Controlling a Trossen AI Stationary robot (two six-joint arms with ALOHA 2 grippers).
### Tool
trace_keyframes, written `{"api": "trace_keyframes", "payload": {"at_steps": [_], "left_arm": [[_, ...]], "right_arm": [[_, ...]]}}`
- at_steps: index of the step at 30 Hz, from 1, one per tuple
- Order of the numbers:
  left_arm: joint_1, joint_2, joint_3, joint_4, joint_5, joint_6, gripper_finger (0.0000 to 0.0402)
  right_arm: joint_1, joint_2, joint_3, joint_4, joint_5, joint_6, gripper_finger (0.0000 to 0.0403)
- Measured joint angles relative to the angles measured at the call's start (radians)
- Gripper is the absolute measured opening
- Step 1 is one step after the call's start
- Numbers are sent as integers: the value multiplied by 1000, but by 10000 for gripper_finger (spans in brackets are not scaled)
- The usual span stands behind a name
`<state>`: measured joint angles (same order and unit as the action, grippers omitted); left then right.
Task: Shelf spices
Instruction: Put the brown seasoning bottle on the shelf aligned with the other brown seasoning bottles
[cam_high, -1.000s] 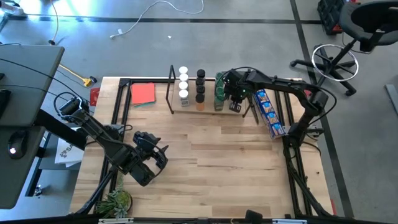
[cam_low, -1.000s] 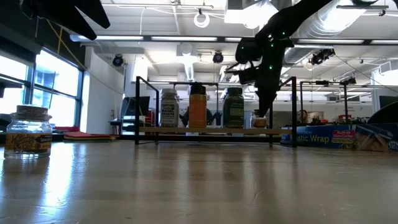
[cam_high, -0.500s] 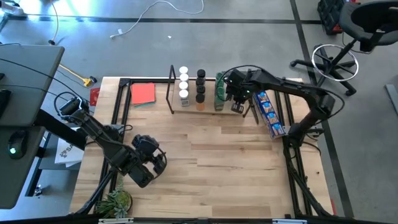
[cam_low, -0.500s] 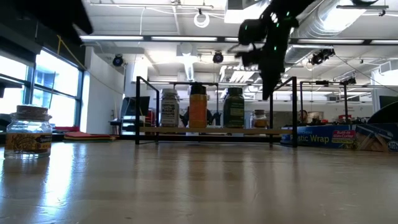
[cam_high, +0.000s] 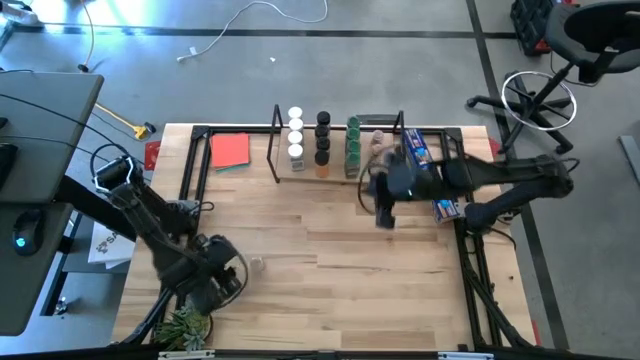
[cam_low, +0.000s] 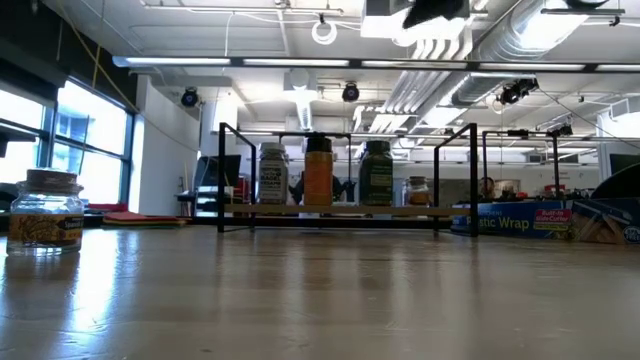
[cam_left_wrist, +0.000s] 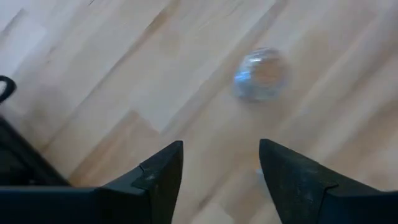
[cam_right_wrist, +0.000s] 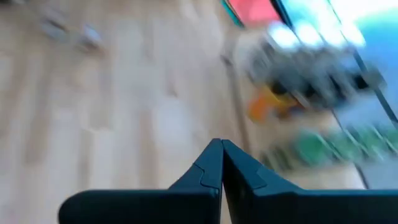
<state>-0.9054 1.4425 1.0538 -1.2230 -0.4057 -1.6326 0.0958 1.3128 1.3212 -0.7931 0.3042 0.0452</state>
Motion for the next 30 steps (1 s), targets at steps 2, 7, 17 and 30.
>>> {"api": "trace_keyframes", "payload": {"at_steps": [2,7,17,30], "left_arm": [[46,0,-39,29,39,77,193],[180,0,-121,194,165,346,158],[380,1,-238,563,213,738,126],[594,45,-242,1288,107,1153,126]], "right_arm": [[79,0,0,66,16,-3,0],[226,2,0,169,64,-11,0],[346,2,0,183,163,32,0],[359,5,0,190,163,71,0]]}}
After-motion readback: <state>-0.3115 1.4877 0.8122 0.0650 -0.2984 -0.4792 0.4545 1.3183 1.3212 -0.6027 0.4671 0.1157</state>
